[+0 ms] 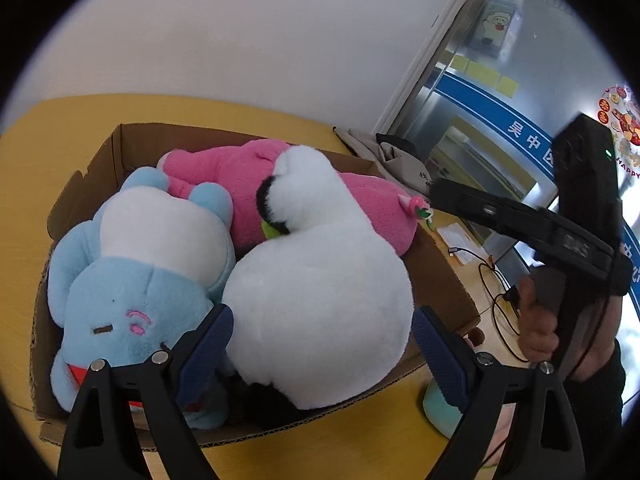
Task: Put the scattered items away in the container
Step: 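Lower the white sheep into the box beside the blue plush, open both grippers, then move both grippers back to the pink pig plush on the table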
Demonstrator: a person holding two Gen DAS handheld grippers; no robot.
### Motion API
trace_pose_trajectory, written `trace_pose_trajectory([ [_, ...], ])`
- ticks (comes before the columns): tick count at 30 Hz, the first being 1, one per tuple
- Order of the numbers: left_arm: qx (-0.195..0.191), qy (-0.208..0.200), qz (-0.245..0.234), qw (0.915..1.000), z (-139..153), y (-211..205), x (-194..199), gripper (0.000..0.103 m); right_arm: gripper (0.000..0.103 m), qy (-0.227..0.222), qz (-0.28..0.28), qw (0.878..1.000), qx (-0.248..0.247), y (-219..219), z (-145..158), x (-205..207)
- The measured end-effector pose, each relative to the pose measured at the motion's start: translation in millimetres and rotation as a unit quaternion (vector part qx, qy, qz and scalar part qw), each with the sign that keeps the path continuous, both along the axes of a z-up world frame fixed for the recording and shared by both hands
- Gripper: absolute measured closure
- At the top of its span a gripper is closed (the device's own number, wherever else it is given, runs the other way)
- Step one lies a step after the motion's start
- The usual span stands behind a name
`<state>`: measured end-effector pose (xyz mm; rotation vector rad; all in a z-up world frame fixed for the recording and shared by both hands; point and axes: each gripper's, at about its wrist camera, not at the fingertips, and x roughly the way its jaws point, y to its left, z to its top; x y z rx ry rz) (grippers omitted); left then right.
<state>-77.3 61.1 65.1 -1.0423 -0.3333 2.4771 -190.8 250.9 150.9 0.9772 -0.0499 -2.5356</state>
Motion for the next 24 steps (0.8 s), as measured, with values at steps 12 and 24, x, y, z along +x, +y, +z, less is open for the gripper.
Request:
trace_pose_trajectory([
  [12, -0.037, -0.018, 0.002, 0.9991, -31, -10, 21, 0.012, 0.032, -0.085, -0.003, 0.996, 0.038, -45, -76, -41],
  [24, -0.127, 0.009, 0.019, 0.9917, -40, 12, 36, 0.012, 0.0, -0.079, -0.118, 0.989, -0.036, 30, -83, 59],
])
